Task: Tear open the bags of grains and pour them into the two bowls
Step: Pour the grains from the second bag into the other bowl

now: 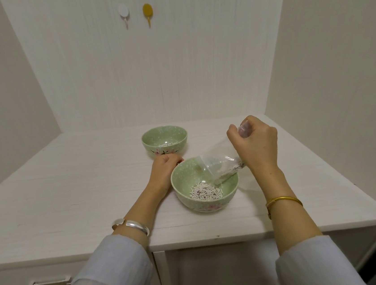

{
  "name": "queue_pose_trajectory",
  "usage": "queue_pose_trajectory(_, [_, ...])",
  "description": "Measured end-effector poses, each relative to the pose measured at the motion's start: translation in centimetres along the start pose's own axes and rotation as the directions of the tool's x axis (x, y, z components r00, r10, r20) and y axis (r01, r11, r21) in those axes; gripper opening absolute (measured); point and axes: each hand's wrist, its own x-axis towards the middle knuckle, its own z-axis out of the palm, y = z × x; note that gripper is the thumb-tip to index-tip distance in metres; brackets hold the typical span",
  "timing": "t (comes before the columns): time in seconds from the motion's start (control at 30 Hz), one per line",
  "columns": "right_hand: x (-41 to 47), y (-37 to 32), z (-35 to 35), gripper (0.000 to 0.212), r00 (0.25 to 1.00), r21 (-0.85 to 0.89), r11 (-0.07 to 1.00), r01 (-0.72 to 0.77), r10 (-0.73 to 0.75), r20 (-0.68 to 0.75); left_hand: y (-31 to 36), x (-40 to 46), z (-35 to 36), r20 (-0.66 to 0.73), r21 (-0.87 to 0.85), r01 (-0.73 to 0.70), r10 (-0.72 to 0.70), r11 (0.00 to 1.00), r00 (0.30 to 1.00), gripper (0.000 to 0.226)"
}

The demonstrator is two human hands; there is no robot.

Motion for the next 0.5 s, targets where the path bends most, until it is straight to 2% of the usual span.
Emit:
queue_pose_trajectory(0.3, [0.25,-0.2,-0.35,0.025,1.0,-0.018,1.0,0.021,-0.021,-0.004,-0.06,0.05,0.06,0.0,-0.01,0.017,-0.017,1.0,1.0,0.041])
queue_pose_trajectory(0.5, [0.36,-0.28,-0.39,0.025,0.999,-0.027,0.999,0.035,-0.035,-0.003,-0.16,0.07,0.01,0.006,-0.02,0.017,-0.017,1.0,1.0,0.045])
